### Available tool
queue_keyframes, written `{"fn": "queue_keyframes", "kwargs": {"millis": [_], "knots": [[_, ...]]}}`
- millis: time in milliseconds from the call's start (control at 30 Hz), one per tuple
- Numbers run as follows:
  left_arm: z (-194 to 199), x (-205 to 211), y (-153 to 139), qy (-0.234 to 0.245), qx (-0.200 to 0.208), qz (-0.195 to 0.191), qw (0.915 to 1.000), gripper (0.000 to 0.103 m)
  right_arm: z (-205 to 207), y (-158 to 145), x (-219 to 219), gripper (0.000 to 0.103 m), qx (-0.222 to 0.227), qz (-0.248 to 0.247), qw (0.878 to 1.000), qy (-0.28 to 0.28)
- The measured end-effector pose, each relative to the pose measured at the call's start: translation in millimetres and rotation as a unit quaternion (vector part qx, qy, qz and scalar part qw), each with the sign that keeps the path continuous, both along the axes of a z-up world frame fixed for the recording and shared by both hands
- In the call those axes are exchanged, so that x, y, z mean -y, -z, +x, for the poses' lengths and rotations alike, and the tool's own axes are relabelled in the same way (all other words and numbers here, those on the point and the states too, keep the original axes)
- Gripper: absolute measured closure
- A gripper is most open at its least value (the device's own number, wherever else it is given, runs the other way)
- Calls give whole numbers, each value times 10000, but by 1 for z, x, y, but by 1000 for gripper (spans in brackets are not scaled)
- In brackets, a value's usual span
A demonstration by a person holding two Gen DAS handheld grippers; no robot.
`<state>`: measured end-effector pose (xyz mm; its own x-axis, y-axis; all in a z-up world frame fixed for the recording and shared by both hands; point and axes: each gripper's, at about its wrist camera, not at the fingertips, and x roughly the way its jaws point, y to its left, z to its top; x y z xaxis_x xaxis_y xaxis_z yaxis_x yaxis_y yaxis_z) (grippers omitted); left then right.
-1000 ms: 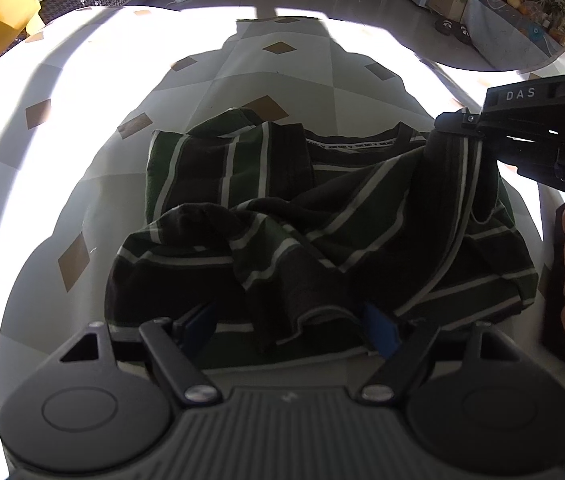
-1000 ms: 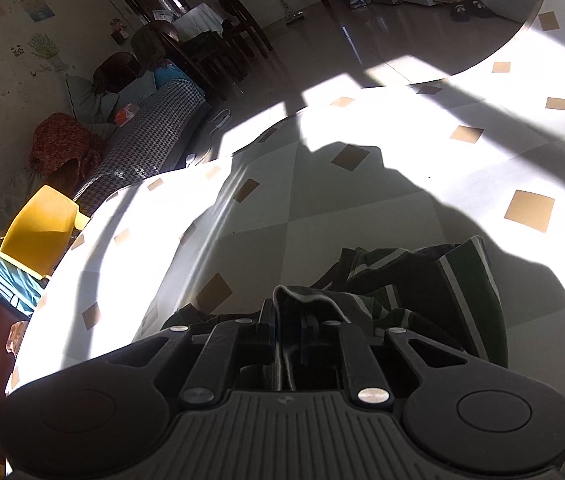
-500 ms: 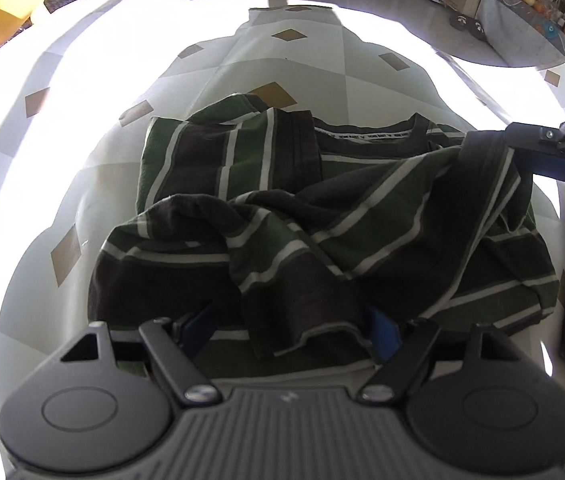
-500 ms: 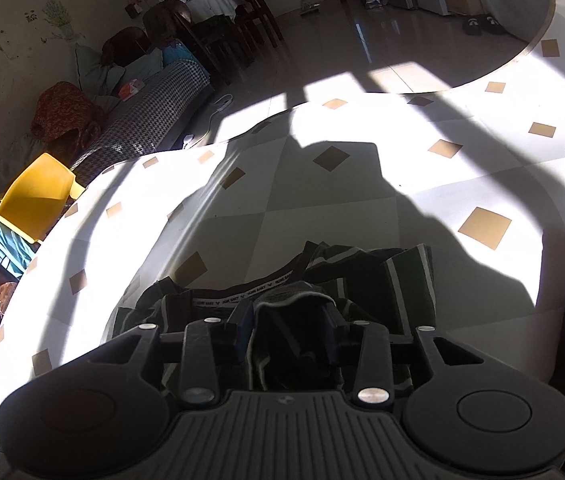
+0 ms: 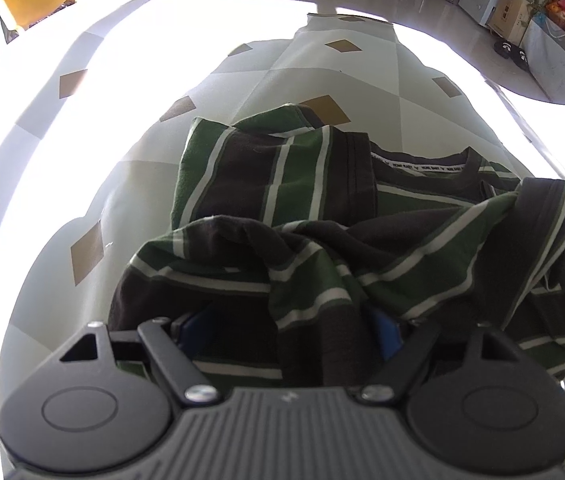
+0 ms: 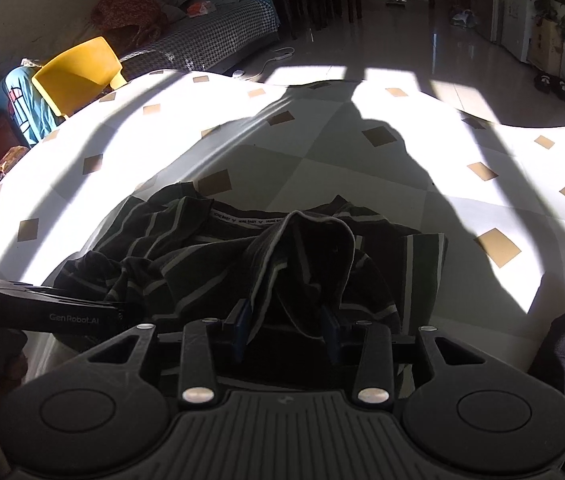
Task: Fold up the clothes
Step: 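Tuck the lifted cloth down onto the fold with the right gripper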
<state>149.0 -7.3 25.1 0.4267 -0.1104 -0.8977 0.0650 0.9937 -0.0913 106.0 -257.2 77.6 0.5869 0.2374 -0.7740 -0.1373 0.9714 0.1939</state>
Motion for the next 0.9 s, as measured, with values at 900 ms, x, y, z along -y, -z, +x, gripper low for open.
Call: {"fn": "queue_keyframes", "kwargs": {"millis": [900], "knots": [[11,-25,-19,-588,170,-192,9979,20,43,25,21,64,939,-705,9792,1655]]}}
